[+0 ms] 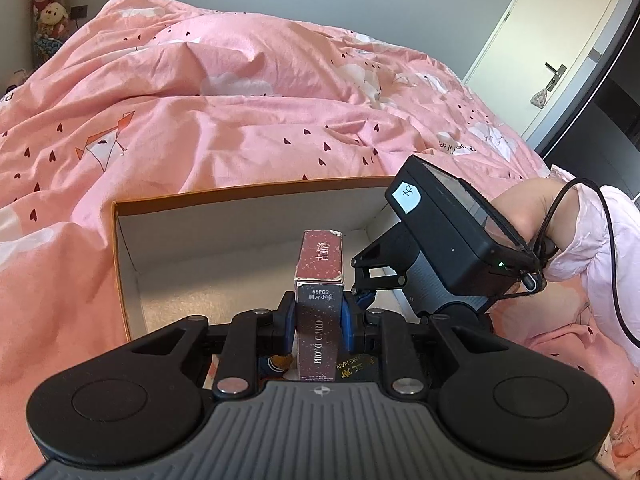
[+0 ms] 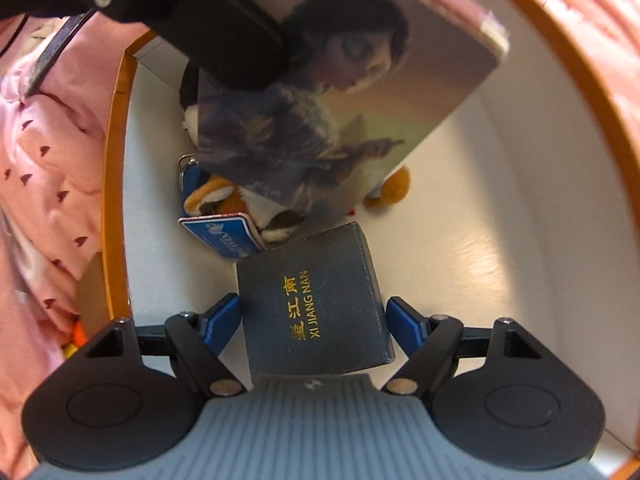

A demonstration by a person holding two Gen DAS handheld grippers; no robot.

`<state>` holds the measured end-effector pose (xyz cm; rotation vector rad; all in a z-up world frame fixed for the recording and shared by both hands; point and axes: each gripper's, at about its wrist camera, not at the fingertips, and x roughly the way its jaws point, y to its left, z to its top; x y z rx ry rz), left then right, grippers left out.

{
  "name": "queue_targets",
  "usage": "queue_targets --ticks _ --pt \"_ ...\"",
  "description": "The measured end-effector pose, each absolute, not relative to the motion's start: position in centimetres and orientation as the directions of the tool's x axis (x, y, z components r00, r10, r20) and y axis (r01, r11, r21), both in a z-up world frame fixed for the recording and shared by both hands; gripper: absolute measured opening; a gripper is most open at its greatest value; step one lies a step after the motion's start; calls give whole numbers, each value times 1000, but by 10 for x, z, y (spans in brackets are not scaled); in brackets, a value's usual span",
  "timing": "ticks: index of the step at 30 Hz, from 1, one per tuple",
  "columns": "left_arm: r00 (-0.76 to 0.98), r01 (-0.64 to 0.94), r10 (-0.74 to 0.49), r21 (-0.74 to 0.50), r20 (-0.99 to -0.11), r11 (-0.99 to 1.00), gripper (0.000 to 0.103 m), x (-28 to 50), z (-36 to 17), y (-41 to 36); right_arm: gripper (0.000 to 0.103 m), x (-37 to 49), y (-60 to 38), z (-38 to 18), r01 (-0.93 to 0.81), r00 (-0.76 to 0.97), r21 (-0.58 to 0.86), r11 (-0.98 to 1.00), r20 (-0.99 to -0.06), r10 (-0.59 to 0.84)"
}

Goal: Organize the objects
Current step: 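Lower the dark book box into the orange box and open the right tool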

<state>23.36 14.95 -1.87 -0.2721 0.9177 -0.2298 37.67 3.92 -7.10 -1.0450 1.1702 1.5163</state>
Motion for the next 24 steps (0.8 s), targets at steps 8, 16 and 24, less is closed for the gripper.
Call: queue_targets --ticks 8,16,24 --pt "558 84 -339 -355 -757 931 25 238 -28 147 83 382 36 -74 -944 -330 323 -70 -922 203" --pt "555 104 -367 -375 -747 921 25 236 -22 138 67 375 21 -44 -972 -233 230 -40 -940 249" --pt "506 111 -449 -461 -736 880 25 238 -36 130 24 360 11 -55 -997 -26 22 -75 -998 61"
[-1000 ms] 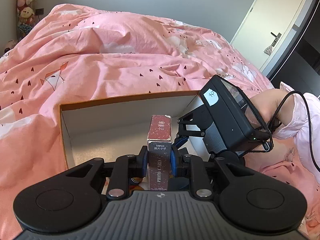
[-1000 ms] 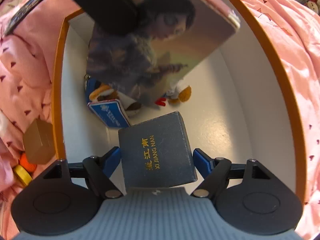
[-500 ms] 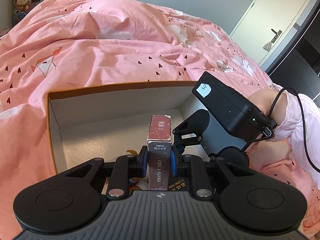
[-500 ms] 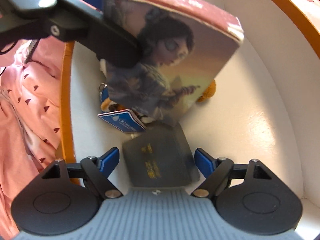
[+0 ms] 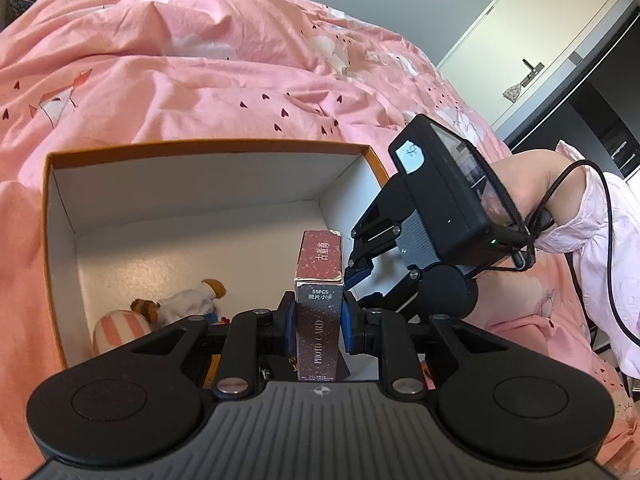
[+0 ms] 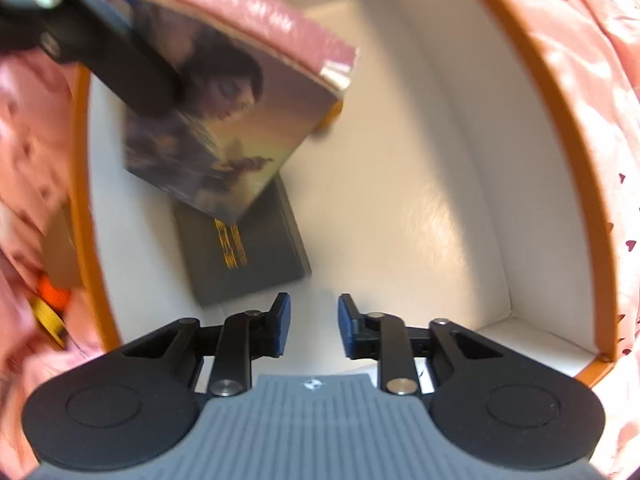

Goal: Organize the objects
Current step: 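Lower the dark book box into the orange box and open the right tool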

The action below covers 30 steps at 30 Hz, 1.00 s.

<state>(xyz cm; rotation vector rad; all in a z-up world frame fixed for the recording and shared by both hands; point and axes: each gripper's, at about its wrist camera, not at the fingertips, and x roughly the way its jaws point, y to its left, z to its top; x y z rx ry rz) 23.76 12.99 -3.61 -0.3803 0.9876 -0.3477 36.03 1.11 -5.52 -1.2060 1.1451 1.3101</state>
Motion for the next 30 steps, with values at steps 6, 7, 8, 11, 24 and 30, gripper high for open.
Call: queue_targets --ticks 6,7,8,11,24,30 --pt "437 115 -497 -501 -750 858 25 245 -51 128 17 339 13 -71 -992 -33 23 -128 -997 75" --pt "425 120 -509 -511 -748 851 25 246 -53 129 15 336 14 -72 -990 -41 29 -138 -996 82" --pt "409 124 -529 -529 -744 840 25 248 -55 130 14 333 14 -72 -988 -51 37 -149 -994 92" --pt "362 120 -568 -568 -739 814 25 255 -63 132 14 327 16 -71 -986 -80 61 -153 -990 117" --pt "139 22 -664 -668 -735 744 26 304 -111 143 16 307 18 -61 -989 -62 41 -145 -989 138" --pt "129 52 -544 -542 -829 839 36 302 -111 124 16 291 20 -52 -984 -44 19 -175 -989 142"
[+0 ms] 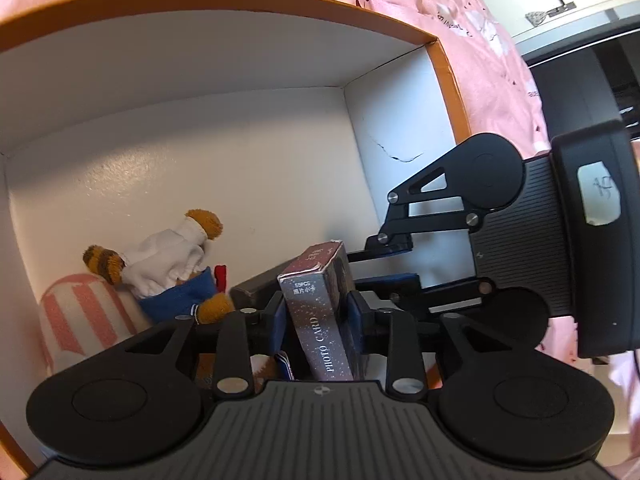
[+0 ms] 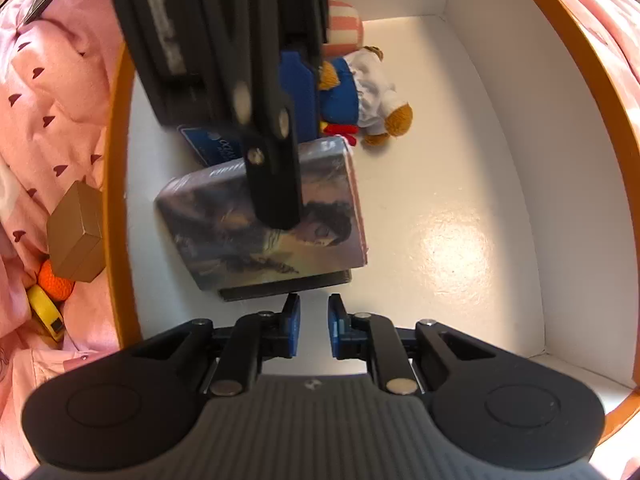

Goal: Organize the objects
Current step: 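Lower the dark book box into the orange box and open the right tool, then lower the pink box into the orange box and open the left tool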

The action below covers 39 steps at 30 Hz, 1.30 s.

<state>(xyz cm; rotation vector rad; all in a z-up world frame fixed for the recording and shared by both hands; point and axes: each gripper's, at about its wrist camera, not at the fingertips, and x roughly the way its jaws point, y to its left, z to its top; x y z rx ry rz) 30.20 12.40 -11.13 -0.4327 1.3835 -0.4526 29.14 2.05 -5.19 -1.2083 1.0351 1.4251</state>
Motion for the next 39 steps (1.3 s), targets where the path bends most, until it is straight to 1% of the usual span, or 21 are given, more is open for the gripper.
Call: queue_targets --ticks 2,5,7,12,15,18,21,24,28,30,33,34,35,36,39 --pt "145 73 -519 -514 -842 855 37 298 -107 118 16 287 22 -50 -984 -39 13 -179 -989 143" --pt "160 103 -436 -424 -886 900 42 292 -101 108 16 281 24 -48 -983 -41 15 -181 -989 143" --pt "174 112 -396 -382 -901 917 42 287 -97 103 16 276 18 -48 -984 -44 18 -178 -989 143" --pt "203 134 -376 -355 -904 925 42 280 -88 96 16 266 21 -45 -987 -37 13 -162 -989 144" --pt "230 129 -339 -317 -912 940 38 277 -85 92 16 258 23 -43 -988 -29 6 -152 -989 147" --pt "283 129 -346 -322 -894 938 38 265 -73 91 16 252 23 -36 -992 -5 -15 -128 -988 152" --pt "342 140 -367 -340 -865 930 38 251 -51 91 16 248 19 -24 -1000 7 -11 -23 -983 182" --pt "396 159 -387 -353 -833 922 38 228 -31 84 16 239 10 -7 -996 39 -19 84 -970 240" --pt "455 183 -382 -335 -804 924 38 199 -18 70 16 221 -8 14 -975 86 -17 223 -948 305" --pt "476 189 -382 -332 -792 924 38 184 -14 61 16 293 -64 25 -960 116 -18 281 -934 338" --pt "502 158 -402 -376 -766 913 38 162 -12 56 17 289 -70 35 -928 181 -35 372 -913 365" --pt "509 141 -408 -395 -758 908 38 157 -13 54 19 284 -75 35 -910 204 -39 412 -908 365" --pt "516 124 -411 -410 -751 904 38 151 -14 52 21 271 -81 46 -887 230 -43 460 -904 360" --pt "519 109 -411 -419 -750 902 38 147 -17 50 24 271 -87 41 -863 254 -44 504 -899 357" --pt "498 77 -420 -444 -758 893 38 142 -30 43 24 260 -108 29 -794 293 -12 608 -883 366"
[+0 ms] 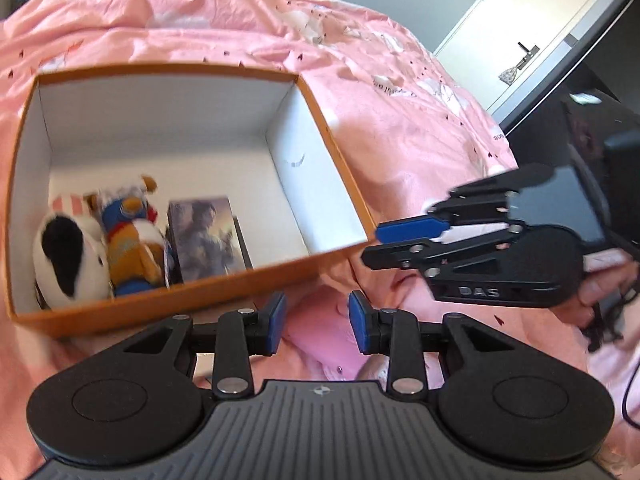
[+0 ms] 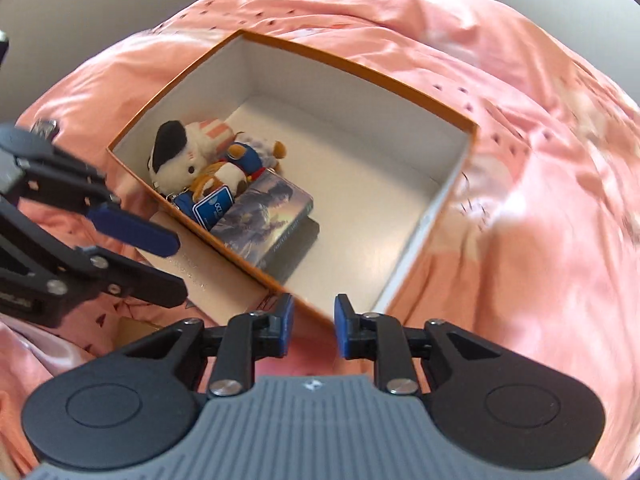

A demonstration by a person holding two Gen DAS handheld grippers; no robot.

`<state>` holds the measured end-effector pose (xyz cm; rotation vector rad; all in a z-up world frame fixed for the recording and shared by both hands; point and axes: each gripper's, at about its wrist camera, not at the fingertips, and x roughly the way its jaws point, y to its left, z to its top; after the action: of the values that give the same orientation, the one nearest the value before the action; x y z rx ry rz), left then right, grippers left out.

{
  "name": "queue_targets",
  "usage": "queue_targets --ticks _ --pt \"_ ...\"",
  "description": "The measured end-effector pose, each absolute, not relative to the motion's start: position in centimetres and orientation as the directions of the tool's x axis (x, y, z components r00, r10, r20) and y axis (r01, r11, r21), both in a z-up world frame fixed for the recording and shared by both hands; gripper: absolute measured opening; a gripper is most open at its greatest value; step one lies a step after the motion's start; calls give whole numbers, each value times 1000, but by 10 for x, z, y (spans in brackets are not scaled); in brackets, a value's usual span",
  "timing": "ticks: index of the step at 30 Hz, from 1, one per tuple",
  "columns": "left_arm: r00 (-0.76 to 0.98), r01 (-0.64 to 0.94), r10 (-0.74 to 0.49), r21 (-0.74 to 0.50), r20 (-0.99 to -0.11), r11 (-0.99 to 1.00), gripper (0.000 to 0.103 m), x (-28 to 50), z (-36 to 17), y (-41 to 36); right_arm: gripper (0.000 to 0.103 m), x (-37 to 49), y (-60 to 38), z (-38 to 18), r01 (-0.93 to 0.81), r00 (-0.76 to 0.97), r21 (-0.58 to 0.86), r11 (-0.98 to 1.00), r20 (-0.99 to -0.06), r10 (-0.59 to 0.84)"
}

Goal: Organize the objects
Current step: 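Lower the pink box into the orange box and open the left tool, then move the left tool to the pink wallet and grasp it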

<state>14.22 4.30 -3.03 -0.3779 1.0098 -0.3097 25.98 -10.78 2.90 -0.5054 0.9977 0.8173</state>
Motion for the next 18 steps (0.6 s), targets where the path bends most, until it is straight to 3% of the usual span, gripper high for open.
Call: queue_targets --ticks 7,12,18 --pt "467 -75 -461 -553 -755 830 35 145 -75 39 24 236 -159 0 -585 370 65 809 -866 337" --pt "425 -237 -471 -597 -773 766 40 154 -107 41 20 245 -175 -29 -439 393 107 892 -870 298" --pt "377 -325 -502 -618 -779 716 52 162 -132 38 20 257 -173 -42 -410 360 134 902 -885 295"
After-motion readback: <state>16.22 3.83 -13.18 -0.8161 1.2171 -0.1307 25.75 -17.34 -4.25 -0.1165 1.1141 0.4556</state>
